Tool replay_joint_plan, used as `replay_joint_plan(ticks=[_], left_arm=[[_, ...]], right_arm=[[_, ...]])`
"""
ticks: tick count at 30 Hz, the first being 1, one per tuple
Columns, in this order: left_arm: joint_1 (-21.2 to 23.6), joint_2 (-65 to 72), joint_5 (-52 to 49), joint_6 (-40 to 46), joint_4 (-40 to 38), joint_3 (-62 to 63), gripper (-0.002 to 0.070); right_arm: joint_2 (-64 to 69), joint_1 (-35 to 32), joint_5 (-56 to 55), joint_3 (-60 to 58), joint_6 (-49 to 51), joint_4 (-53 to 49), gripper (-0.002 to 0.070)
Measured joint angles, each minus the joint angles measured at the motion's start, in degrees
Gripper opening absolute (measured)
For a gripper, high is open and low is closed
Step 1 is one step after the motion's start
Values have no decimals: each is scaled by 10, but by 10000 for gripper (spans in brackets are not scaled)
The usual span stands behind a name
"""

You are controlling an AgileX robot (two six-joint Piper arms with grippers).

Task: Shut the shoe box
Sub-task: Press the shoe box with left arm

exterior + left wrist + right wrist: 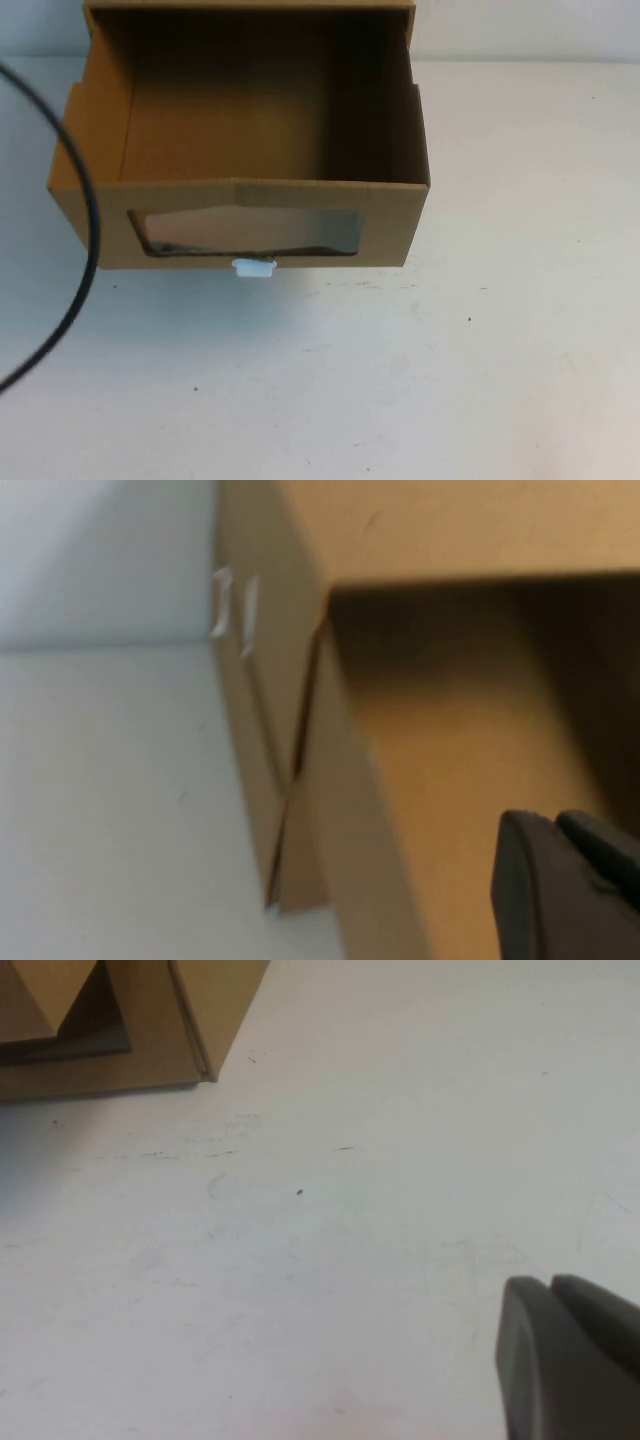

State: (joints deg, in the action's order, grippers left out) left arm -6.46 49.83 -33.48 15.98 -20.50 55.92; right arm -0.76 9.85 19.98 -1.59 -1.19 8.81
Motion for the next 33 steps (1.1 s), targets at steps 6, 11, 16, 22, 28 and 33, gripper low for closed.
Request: replay_joint_plan(ticks=[6, 11, 16, 22, 28, 33], left_arm=[[0, 175, -38, 119, -85, 165, -2], [0, 286, -43, 200, -162, 259, -2], [0, 368, -46, 247, -220, 337, -2], [0, 467, -69, 259, -228, 423, -2], [0, 534, -107, 258, -228, 479, -2], [0, 548, -114, 258, -230, 489, -2]], right_arm=[[0, 0, 0, 0, 0, 0, -11], [0, 0, 0, 0, 0, 0, -11], [0, 0, 0, 0, 0, 0, -11], [0, 0, 0, 0, 1, 0, -11], [0, 0, -32, 0, 1, 38, -11], [0, 0, -109, 0, 1, 171, -11]])
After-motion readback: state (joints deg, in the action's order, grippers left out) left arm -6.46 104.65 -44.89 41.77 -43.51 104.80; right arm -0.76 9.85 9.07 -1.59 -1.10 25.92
